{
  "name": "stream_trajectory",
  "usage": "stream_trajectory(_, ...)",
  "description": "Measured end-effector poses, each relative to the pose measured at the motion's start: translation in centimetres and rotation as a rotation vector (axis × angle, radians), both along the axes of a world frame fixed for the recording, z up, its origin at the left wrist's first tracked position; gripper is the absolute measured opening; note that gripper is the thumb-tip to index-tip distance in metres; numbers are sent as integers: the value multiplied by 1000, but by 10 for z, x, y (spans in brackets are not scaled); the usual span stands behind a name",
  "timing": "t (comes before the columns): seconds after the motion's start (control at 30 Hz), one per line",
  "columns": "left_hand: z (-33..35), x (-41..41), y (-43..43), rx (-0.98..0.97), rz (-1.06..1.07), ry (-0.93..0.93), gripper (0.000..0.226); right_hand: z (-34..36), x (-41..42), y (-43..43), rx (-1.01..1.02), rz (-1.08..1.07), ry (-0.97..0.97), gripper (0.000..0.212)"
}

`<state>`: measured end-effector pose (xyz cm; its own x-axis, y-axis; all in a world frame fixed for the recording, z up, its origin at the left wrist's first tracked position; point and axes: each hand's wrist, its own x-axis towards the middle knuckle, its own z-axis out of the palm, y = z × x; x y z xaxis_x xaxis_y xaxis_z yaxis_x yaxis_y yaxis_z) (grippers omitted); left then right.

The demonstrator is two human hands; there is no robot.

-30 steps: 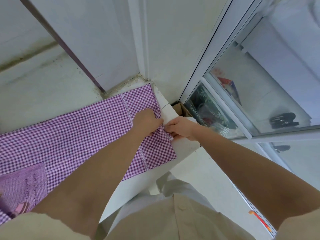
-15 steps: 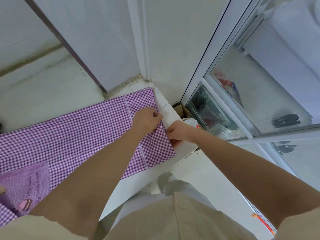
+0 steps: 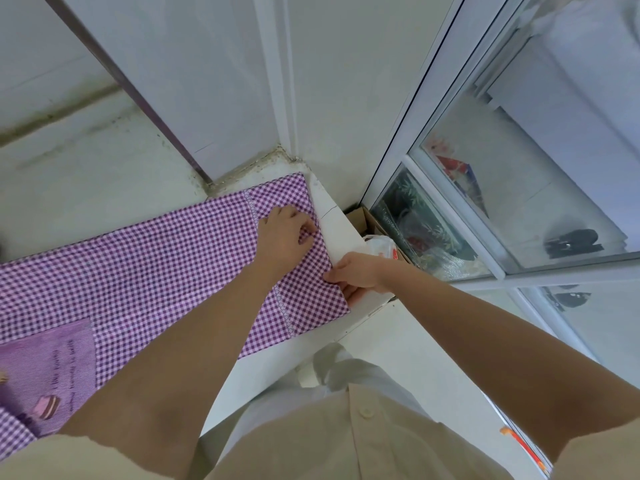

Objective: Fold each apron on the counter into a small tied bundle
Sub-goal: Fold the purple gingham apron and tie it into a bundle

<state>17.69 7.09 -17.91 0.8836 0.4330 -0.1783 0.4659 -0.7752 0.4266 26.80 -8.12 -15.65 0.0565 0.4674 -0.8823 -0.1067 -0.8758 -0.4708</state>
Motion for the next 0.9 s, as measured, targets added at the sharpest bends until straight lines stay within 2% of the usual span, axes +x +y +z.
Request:
stream_trajectory(0.13, -8, -13, -1, 35, -17, 54, 63, 10, 6, 12, -103, 245, -224, 40)
stream_trajectory(0.2, -12, -15, 2, 39, -35, 134, 73, 15, 14, 21, -55, 324, -538, 39)
stream_trajectory(0.27, -17, -15, 4, 53, -59, 200, 76, 17, 17, 32, 102, 252, -820, 30)
stream_trajectory(0.33, -21, -16, 5, 46, -63, 186, 72, 18, 8, 43, 302, 41, -821, 12)
stream_trajectory(0.4, -22, -18, 5, 2, -51, 107, 63, 12, -8, 48, 464, -28, -795, 37)
stream_trajectory(0.5, -20, -31, 13, 34, 34, 35, 57, -7, -35, 57, 540, 136, -900, 58)
stream_trajectory(0.57, -20, -48, 21, 146, 108, 67, 57, -29, -45, 61, 469, 280, -968, 62)
stream_trajectory(0.67, -24, -84, 29, 211, 107, 165, 61, -54, -49, 60, 353, 511, -1188, 71)
stream_trajectory(0.77, -32, -113, 27, 219, 126, 248, 65, -61, -43, 57, 381, 587, -1274, 70)
stream_trajectory(0.9, -35, -129, 18, 241, 264, 283, 65, -61, -35, 60, 432, 677, -1298, 64)
